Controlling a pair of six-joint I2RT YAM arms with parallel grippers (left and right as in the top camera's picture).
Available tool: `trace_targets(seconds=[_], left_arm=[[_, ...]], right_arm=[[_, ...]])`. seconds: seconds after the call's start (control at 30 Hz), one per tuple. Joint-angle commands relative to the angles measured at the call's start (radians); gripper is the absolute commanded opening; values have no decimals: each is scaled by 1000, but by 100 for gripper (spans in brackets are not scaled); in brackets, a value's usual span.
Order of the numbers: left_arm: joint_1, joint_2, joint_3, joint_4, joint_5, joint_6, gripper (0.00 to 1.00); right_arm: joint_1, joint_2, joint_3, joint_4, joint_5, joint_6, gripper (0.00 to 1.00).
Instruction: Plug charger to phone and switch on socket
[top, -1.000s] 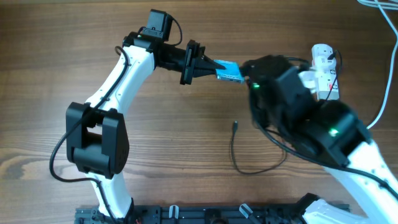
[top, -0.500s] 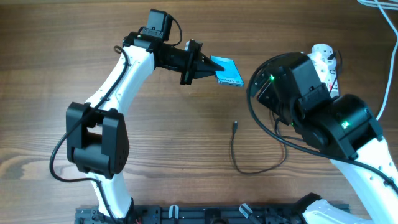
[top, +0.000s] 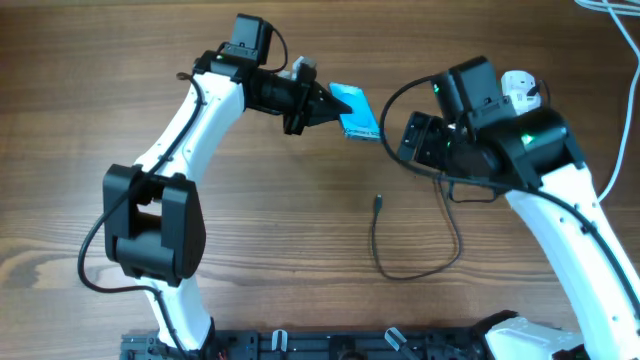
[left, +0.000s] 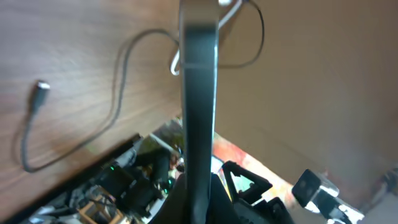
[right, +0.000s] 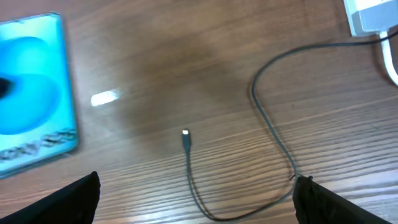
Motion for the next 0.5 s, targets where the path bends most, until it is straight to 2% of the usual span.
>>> trace_targets(seconds=[0.0, 0.2, 0.47], left_arm=[[47, -25, 17, 3, -71, 31, 4], [84, -25, 17, -29, -204, 31, 4], [84, -25, 17, -54, -373, 32, 4]], right_arm=[[-31, 22, -45, 0, -59, -39, 100], [-31, 56, -106, 16, -201, -121, 100], [-27, 146, -177, 24, -200, -113, 99]])
